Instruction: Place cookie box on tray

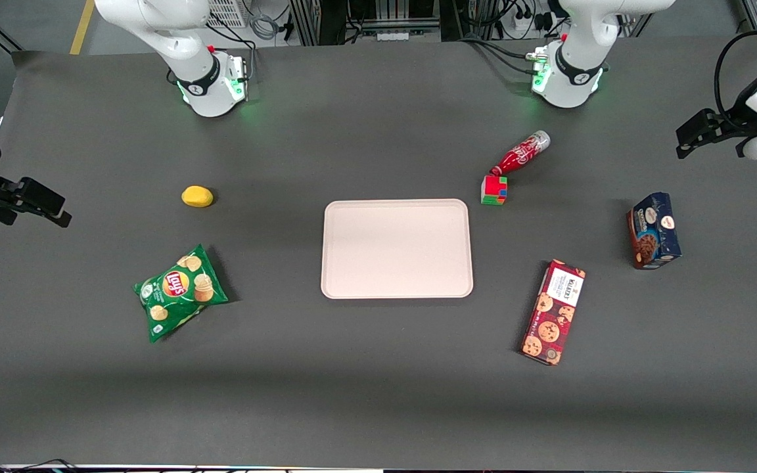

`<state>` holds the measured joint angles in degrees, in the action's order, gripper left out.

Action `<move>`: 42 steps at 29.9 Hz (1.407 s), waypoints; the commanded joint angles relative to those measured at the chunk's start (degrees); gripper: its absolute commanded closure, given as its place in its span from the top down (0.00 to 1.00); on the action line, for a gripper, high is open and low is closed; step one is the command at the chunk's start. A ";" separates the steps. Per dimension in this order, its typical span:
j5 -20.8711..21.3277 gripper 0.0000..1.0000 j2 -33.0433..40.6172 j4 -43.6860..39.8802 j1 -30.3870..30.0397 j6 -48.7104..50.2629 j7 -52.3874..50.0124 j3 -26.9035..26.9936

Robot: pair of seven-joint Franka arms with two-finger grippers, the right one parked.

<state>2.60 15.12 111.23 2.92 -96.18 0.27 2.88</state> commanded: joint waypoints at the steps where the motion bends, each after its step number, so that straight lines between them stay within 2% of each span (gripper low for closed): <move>1: 0.21 1.00 -0.18 -1.72 0.42 2.57 0.87 0.37; 5: 0.92 1.00 -0.36 -4.70 -0.02 5.20 2.88 0.89; 10: 2.24 1.00 -0.88 -7.35 -0.02 8.02 8.68 5.98; 15: 3.38 1.00 -4.39 -5.94 -0.10 5.66 16.24 10.38; 19: 3.38 1.00 -7.64 -1.30 -0.10 -1.89 18.36 12.14; 23: 3.29 1.00 -10.89 6.17 -0.19 -13.48 18.27 12.23; 27: 2.59 1.00 -15.37 9.87 -0.10 -21.67 17.83 12.15; 34: 0.74 1.00 -23.02 10.49 -0.10 -28.01 18.54 12.15; 42: 0.65 1.00 -25.05 14.00 -0.19 -32.84 20.29 12.15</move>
<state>3.96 -10.44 122.34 2.54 -126.01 18.54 14.78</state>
